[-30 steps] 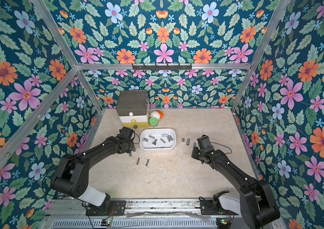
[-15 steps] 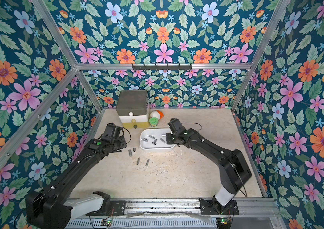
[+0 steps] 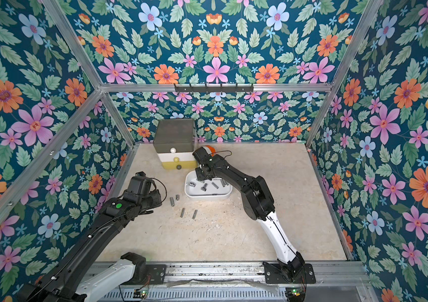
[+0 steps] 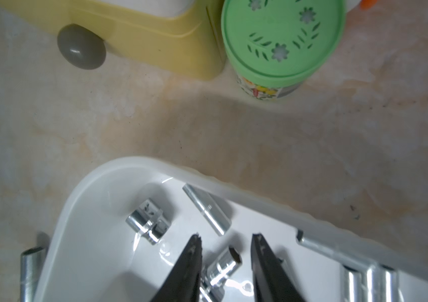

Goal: Take out the socket from the storage box
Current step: Pick up the socket head from the storage box.

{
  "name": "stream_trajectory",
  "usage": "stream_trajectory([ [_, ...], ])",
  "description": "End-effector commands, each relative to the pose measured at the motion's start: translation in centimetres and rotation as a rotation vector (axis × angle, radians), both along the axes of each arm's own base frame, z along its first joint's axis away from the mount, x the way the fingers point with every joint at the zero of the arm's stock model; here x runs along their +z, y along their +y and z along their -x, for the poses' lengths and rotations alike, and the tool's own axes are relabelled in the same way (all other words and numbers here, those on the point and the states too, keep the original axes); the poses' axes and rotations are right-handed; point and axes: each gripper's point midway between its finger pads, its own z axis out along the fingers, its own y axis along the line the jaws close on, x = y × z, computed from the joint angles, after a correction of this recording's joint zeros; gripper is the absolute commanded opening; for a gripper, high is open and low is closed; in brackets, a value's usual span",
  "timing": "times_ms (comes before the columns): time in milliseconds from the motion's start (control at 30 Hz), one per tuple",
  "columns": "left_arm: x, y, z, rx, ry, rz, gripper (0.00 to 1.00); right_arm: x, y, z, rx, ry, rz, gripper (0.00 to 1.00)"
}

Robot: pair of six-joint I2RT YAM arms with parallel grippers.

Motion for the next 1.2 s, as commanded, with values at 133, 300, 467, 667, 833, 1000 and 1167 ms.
stream_trajectory([
  [133, 0.3, 0.1, -0.4, 0.002, -0.039, 0.000, 0.57, -3.1, 0.4, 0.5, 0.076, 0.058, 0.061, 0.37],
  [300, 0.1, 0.2, -0.4, 0.005, -0.025, -0.008, 0.57, -4.7, 0.8, 0.4, 0.093, 0.076, 0.074, 0.37],
  [467, 0.1, 0.2, -0.3, 0.005, -0.027, -0.010, 0.57, -6.5, 0.2, 0.4, 0.070, 0.092, 0.112, 0.35],
  [667, -0.2, 0.1, -0.4, 0.003, -0.016, -0.011, 0.57, -6.7, 0.4, 0.0, 0.062, 0.081, 0.109, 0.32],
  [833, -0.3, 0.1, -0.4, 0.004, -0.015, -0.011, 0.57, -6.0, 0.7, 0.1, 0.080, 0.060, 0.118, 0.37],
  [1000, -0.4, 0.1, -0.4, 0.005, -0.010, -0.016, 0.57, -4.5, 0.4, 0.0, 0.089, -0.009, 0.182, 0.40],
  [1167, -0.5, 0.1, -0.4, 0.006, -0.007, -0.016, 0.57, -3.1, -0.2, -0.7, 0.081, -0.064, 0.217, 0.42],
])
